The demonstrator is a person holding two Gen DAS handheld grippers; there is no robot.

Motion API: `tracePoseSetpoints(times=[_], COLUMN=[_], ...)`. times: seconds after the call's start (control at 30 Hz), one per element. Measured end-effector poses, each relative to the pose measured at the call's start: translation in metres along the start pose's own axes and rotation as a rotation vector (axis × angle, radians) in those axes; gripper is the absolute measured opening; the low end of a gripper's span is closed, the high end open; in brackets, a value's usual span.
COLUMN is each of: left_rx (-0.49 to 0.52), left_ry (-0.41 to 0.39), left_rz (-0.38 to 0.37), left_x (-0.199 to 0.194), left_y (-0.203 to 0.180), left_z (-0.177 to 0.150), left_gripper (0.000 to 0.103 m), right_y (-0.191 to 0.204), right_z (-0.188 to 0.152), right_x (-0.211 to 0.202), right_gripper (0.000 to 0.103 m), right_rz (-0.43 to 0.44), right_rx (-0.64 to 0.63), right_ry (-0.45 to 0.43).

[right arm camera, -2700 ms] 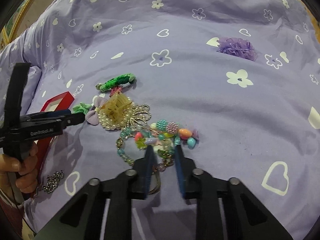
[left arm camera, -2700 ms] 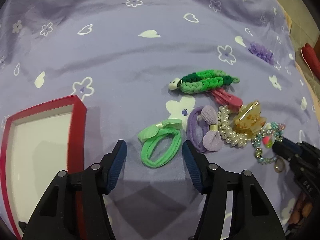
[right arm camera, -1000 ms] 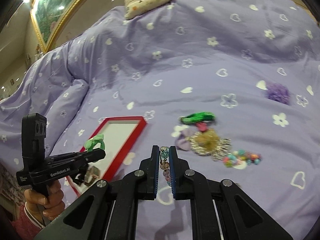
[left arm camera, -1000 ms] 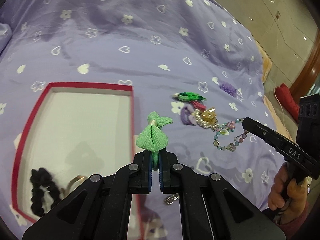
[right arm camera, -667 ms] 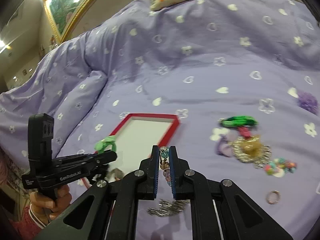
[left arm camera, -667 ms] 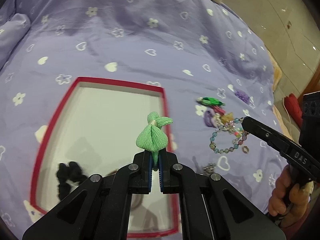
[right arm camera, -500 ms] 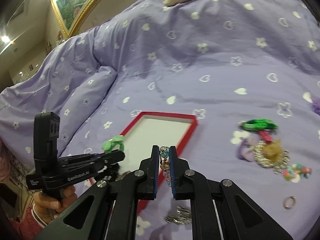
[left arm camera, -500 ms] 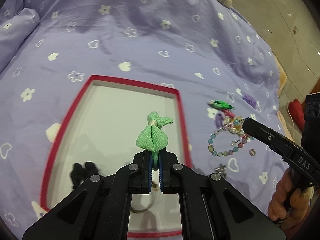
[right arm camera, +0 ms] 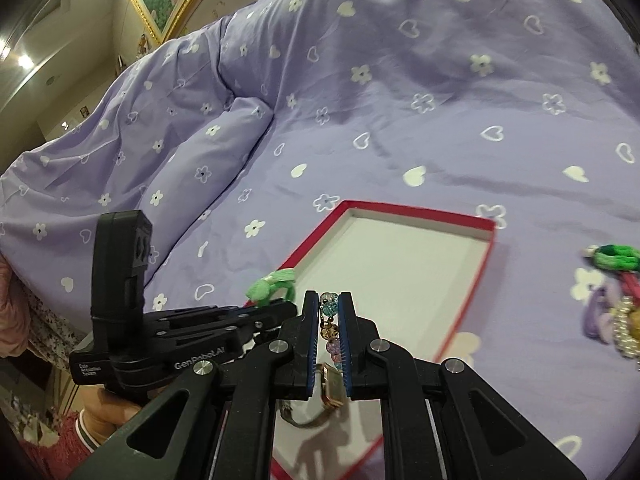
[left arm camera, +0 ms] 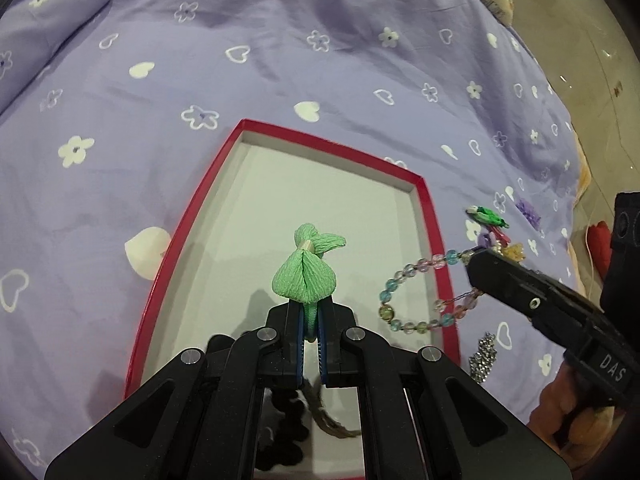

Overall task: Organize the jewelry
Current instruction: 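Carry hair tie and bracelet into the red tray and open both tools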

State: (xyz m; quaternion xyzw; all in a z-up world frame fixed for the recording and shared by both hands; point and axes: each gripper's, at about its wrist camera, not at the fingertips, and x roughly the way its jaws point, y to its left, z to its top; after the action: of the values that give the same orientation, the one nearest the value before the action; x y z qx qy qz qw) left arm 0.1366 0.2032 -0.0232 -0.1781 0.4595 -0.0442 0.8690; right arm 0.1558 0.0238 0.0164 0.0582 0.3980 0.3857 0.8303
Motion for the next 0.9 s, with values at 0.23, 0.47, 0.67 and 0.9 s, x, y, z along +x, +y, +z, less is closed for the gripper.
tracePoseSetpoints(times=[0.23,0.47,0.67,0.9], left_rx=[-0.007,-0.040,-0.027,-0.022], left_ry=[0.048,0.080,0.074,0.079], left_rz=[0.014,0.033,0.070,0.077], left_x=[0.024,0.039,0.039,0.038], left_y=[0.005,0.013,0.010,0.008], left_z=[0.002,-0.001,-0.001,-0.001], left_gripper=[0.004,0.005,0.006,0.009], right_y=[-0.016,-0.033,-0.037,-0.035], right_z=[-0.007,-0.014,-0.018,-0.017], right_x=[0.027,0.042,0.051,0.051], right_gripper=[0.009,0.009,0.009,0.012], right_rz=[-0.037,-0.082,-0.102,-0.110], right_rx=[0.036,0.051,0.035,0.008], right_ry=[0.064,0.121,0.164,0.179])
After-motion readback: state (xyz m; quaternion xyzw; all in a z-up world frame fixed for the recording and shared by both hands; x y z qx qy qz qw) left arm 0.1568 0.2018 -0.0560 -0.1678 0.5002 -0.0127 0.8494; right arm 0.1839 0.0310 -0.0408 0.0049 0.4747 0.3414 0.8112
